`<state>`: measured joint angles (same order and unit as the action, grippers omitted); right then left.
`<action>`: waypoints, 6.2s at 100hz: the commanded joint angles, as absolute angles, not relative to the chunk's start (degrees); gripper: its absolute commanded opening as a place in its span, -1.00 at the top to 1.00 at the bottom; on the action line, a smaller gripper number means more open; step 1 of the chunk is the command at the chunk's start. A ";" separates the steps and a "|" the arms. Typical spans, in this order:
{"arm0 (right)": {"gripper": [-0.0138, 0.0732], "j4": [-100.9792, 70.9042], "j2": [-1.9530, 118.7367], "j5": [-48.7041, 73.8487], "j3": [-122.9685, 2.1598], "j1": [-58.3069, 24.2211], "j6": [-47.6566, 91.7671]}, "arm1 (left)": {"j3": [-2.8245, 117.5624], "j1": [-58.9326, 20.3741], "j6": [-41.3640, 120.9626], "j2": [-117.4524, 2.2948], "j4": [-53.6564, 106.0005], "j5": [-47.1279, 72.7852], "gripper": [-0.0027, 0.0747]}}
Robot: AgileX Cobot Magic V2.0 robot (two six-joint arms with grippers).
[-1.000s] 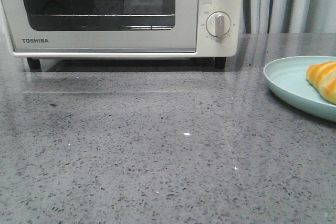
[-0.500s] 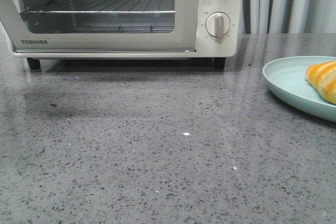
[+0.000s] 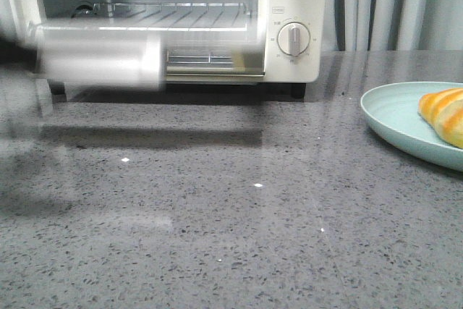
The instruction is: Put bread in oven
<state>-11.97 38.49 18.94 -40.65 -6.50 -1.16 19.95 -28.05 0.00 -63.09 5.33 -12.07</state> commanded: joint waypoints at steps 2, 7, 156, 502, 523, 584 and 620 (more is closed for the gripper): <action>0.84 -11.41 38.08 15.40 -42.69 -6.53 -0.52 | 19.24 -31.13 -0.39 -63.74 8.69 -11.71 0.98; 0.84 -11.41 37.77 16.69 -42.69 -6.53 -0.52 | 18.26 -33.39 -0.51 -63.18 8.99 -12.94 0.98; 0.84 -9.02 39.70 22.98 -42.69 -6.53 -0.52 | 44.59 -29.11 7.53 -40.17 4.55 4.56 0.98; -0.35 -3.60 63.02 24.16 -44.72 -6.53 -0.52 | 44.59 -29.11 7.53 -38.55 3.16 7.67 0.98; -0.35 -3.48 63.02 25.78 -48.02 -6.53 -0.52 | 44.59 -29.11 7.53 -38.55 3.16 7.60 0.98; -0.35 3.12 68.45 28.84 -48.02 -6.53 -0.52 | 44.59 -29.11 7.53 -38.55 2.51 7.31 0.98; -0.29 3.12 70.63 31.25 -48.02 -6.53 -0.52 | 44.59 -29.11 7.53 -38.55 2.28 7.31 0.98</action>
